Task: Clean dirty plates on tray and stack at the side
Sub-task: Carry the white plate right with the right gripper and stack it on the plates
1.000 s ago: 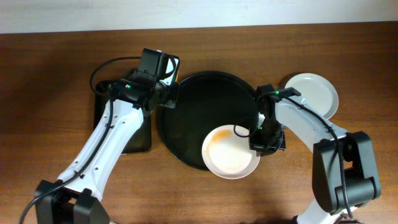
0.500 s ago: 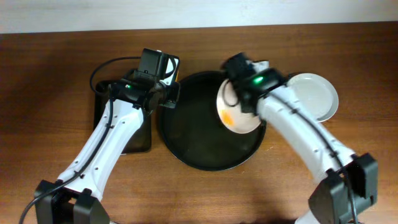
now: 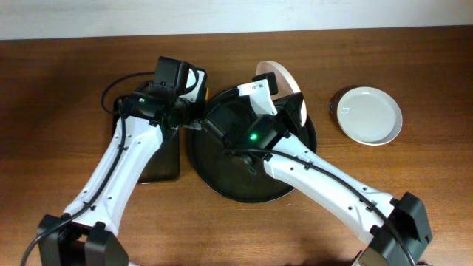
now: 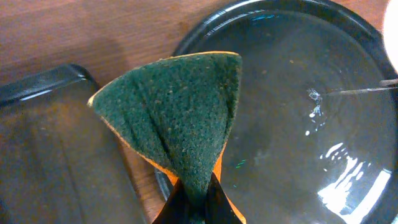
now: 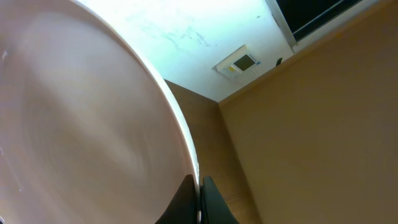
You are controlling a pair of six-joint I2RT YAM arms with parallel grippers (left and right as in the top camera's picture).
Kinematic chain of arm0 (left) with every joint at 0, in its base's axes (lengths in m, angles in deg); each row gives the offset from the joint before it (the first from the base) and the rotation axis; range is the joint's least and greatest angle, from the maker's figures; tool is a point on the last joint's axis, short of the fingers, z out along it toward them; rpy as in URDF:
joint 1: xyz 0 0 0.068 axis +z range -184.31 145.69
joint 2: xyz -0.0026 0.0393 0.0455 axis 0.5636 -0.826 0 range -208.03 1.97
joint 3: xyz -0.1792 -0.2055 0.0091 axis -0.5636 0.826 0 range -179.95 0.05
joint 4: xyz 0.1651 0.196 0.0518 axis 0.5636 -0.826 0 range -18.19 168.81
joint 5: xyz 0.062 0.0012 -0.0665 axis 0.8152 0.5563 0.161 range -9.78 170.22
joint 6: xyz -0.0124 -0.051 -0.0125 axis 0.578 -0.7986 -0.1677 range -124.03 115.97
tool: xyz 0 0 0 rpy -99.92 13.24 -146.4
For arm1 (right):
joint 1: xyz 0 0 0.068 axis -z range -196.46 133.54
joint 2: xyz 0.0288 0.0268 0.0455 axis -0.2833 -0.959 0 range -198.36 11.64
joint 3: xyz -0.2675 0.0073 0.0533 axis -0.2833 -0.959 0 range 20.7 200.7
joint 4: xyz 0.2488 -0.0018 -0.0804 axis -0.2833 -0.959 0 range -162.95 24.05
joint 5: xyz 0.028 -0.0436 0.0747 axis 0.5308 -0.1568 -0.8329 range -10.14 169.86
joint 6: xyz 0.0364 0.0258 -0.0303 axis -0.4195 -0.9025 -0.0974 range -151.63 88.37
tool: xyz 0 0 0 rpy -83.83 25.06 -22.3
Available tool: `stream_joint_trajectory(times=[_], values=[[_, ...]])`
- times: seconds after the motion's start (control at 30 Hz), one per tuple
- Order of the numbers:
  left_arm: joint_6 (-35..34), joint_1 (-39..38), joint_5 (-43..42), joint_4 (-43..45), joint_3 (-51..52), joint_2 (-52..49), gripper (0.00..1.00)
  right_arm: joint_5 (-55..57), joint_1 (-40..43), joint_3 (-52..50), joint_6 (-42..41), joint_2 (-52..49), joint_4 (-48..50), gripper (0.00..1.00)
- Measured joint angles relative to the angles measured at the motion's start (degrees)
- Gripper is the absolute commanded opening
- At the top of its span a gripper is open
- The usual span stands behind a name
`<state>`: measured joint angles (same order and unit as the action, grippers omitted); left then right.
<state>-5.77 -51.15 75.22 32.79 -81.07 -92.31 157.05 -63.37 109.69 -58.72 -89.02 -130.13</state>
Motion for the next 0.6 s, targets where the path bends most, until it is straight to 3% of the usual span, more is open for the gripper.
stream_joint_trajectory(times=[0.2,0.3,0.47,0.6], values=[[0.0,0.0,-5.2,-0.2,0.0,0.0,0.00,-2.6,0.4,0.0,-1.1,0.0,0.4,0.04],[0.0,0.0,-9.7,-0.3,0.0,0.0,0.00,-12.0,5.4,0.0,-1.3,0.0,0.6,0.04],[0.0,0.0,-14.6,-0.2,0.0,0.0,0.00,-41.0,26.2,0.0,2.8,2.0,2.3,0.04],[0.0,0.0,-15.6,-0.3,0.0,0.0,0.00,-73.5,53.0,0.4,11.0,3.8,4.2,0.04]])
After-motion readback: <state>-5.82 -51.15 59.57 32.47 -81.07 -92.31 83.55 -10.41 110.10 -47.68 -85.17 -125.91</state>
